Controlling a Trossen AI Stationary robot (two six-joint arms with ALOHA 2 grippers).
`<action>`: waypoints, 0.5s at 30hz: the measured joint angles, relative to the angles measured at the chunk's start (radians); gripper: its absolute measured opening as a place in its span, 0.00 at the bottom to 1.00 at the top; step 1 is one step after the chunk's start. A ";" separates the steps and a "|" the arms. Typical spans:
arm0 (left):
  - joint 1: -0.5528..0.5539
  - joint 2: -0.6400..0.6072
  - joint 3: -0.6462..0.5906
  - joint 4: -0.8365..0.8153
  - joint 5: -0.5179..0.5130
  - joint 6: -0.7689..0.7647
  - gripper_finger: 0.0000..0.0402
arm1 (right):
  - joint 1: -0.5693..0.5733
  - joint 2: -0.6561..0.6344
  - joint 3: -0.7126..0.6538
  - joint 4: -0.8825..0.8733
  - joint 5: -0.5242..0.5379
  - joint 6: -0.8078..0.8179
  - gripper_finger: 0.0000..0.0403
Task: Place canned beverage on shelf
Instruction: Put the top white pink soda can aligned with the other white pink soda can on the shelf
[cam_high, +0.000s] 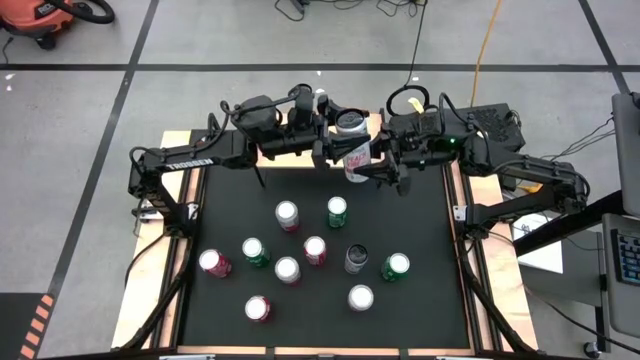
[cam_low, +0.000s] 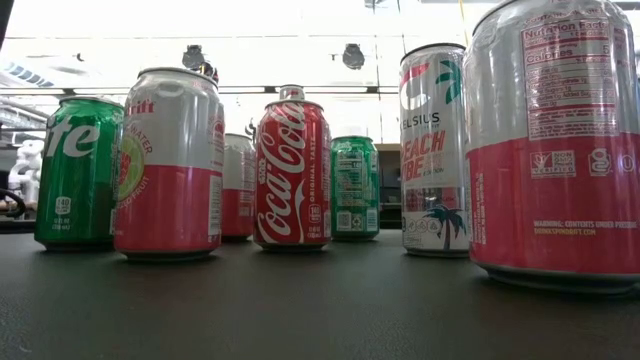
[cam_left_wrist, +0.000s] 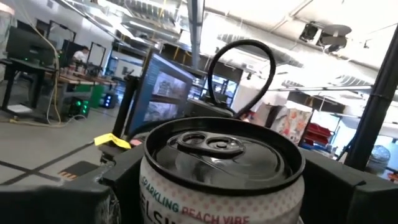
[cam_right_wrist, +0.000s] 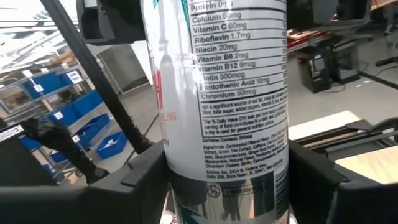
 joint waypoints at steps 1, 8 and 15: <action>0.000 0.000 0.000 0.000 0.000 0.000 0.79 | 0.000 0.000 0.000 0.000 0.005 -0.001 0.58; 0.000 -0.006 0.000 -0.017 -0.001 0.001 0.79 | 0.000 0.000 0.000 -0.003 0.017 -0.008 0.58; 0.026 -0.064 0.000 -0.163 0.006 0.001 0.79 | 0.000 -0.002 0.000 -0.002 0.033 -0.003 0.58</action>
